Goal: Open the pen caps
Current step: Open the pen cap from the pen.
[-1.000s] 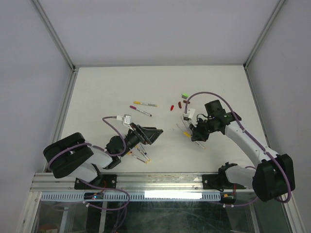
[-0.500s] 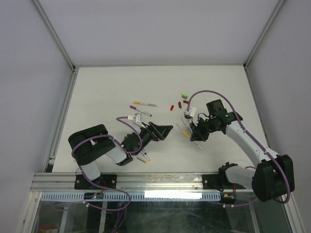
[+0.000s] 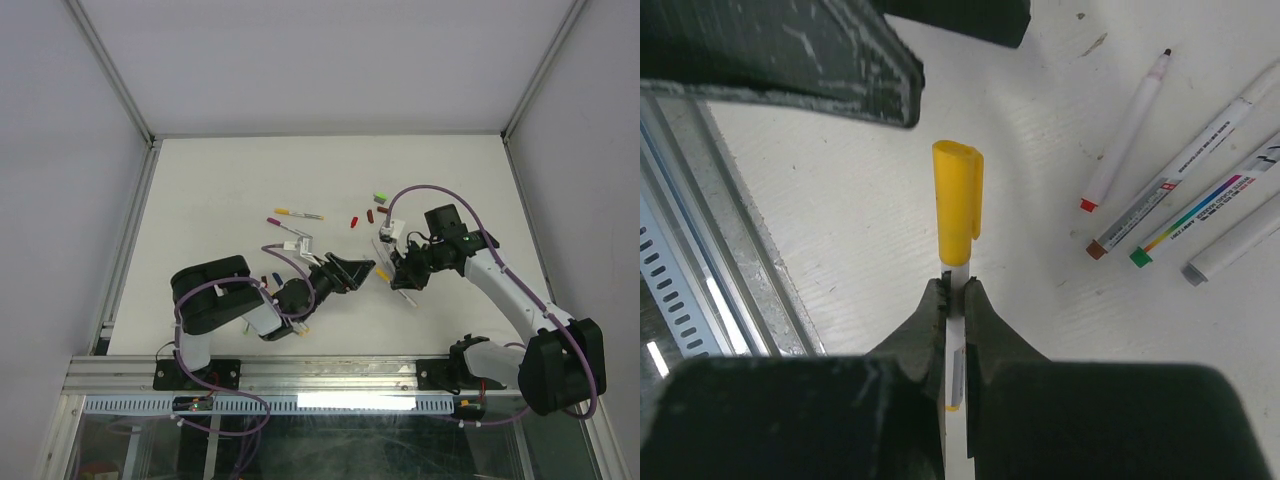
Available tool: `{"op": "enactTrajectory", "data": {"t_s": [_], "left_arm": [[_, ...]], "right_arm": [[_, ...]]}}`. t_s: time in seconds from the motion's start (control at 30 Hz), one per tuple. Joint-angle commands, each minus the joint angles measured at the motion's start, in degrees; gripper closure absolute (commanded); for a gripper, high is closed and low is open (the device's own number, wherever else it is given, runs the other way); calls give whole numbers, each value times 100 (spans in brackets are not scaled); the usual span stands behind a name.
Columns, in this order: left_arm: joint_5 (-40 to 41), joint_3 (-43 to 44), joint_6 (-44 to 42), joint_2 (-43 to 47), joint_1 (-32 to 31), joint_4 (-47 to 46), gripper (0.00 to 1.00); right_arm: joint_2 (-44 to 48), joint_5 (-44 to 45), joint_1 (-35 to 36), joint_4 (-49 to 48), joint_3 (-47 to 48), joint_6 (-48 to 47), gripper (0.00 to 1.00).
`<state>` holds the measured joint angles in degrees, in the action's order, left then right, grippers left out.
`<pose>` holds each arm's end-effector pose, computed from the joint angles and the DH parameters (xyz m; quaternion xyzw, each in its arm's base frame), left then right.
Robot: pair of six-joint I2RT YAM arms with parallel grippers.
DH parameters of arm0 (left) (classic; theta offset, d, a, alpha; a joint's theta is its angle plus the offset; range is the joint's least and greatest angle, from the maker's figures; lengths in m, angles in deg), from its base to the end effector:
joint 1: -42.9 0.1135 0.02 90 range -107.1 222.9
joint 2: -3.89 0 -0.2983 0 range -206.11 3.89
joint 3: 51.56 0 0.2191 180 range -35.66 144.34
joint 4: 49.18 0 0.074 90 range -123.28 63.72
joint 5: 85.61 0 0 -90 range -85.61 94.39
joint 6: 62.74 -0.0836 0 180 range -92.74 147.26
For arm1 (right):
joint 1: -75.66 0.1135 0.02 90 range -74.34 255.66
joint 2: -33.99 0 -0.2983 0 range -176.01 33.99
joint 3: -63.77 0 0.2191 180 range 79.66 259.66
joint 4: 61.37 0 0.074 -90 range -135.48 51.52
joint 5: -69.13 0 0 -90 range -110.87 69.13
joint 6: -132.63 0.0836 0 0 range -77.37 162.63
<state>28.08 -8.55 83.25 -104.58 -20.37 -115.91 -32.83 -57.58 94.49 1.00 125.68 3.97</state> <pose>0.1901 -0.3029 0.2005 -0.1030 0.6923 -0.5311 0.4776 0.1498 0.1039 0.2389 -0.5019 0.7860 0.2719 0.2373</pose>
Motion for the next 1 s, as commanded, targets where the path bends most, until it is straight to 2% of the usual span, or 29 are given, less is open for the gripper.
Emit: {"op": "enactTrajectory", "data": {"t_s": [0.0,0.17,0.33,0.43,0.77,0.9,0.97], "left_arm": [[423,302,252,-166,-225,-957,23],[717,629,318,-226,-392,-487,25],[863,874,475,-253,-492,0,36],[852,950,570,-276,-527,204,40],[897,1174,856,-312,-695,905,43],[836,1256,906,-391,-758,937,51],[823,1280,906,-399,-770,946,61]], "right_arm": [[23,-102,-35,-230,170,103,100],[27,-107,-31,-245,150,104,100],[47,-102,-28,-260,144,96,100],[86,-67,-36,-279,144,112,100],[129,38,-36,-354,119,178,100],[101,42,-37,-375,118,183,100],[111,36,-37,-375,105,183,100]]}}
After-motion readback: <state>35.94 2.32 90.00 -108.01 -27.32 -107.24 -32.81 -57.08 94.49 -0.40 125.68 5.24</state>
